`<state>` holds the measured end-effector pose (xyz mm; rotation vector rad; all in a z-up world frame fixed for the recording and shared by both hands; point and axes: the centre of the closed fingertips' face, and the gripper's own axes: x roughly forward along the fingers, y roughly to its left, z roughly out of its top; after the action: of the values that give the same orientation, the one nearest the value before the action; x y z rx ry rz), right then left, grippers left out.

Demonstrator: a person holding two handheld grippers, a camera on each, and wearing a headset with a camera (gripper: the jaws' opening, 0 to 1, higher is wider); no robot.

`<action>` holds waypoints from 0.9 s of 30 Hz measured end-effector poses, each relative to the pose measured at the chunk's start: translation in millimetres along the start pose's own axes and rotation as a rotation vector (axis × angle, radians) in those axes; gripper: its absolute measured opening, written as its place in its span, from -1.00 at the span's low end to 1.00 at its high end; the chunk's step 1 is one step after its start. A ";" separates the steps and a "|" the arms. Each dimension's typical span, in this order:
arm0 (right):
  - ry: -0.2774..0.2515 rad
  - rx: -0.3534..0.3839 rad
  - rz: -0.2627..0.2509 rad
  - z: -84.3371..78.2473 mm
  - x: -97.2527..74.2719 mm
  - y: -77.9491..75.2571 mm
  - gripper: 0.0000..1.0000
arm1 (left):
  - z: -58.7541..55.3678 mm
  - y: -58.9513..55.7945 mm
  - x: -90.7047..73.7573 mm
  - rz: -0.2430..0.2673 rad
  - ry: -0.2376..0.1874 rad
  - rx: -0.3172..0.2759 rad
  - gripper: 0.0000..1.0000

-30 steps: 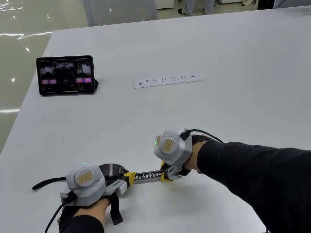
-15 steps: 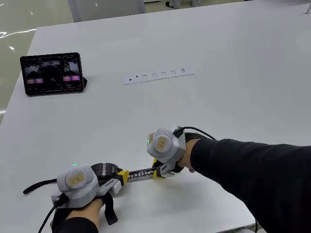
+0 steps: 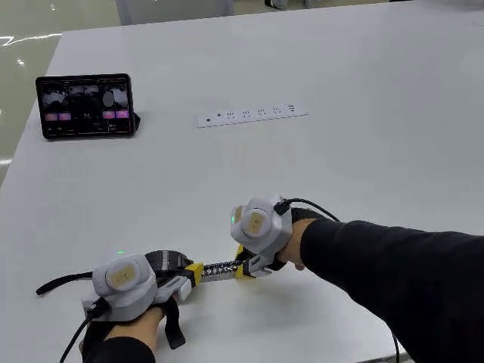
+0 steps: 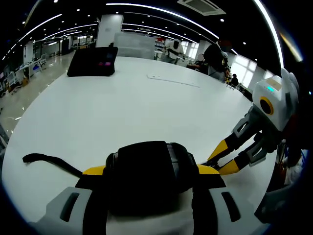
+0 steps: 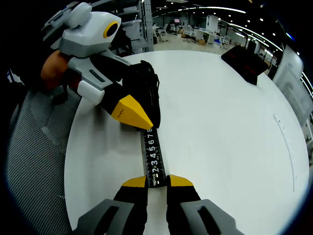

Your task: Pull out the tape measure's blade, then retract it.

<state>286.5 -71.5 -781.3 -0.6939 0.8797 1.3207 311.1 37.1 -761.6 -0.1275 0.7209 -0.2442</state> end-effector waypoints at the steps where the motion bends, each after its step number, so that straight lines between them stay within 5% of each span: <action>1: 0.000 0.000 0.000 0.2 0.0 -0.1 -0.79 | 0.0 -0.1 0.0 -0.001 -0.001 -0.001 0.31; 27: 0.021 -0.024 0.009 5.9 4.4 0.7 -0.79 | -1.1 -1.2 -0.5 -0.004 0.006 -0.003 0.31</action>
<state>286.8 -64.2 -782.0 -0.7245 0.8855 1.3360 309.8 36.1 -761.9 -0.1310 0.7266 -0.2472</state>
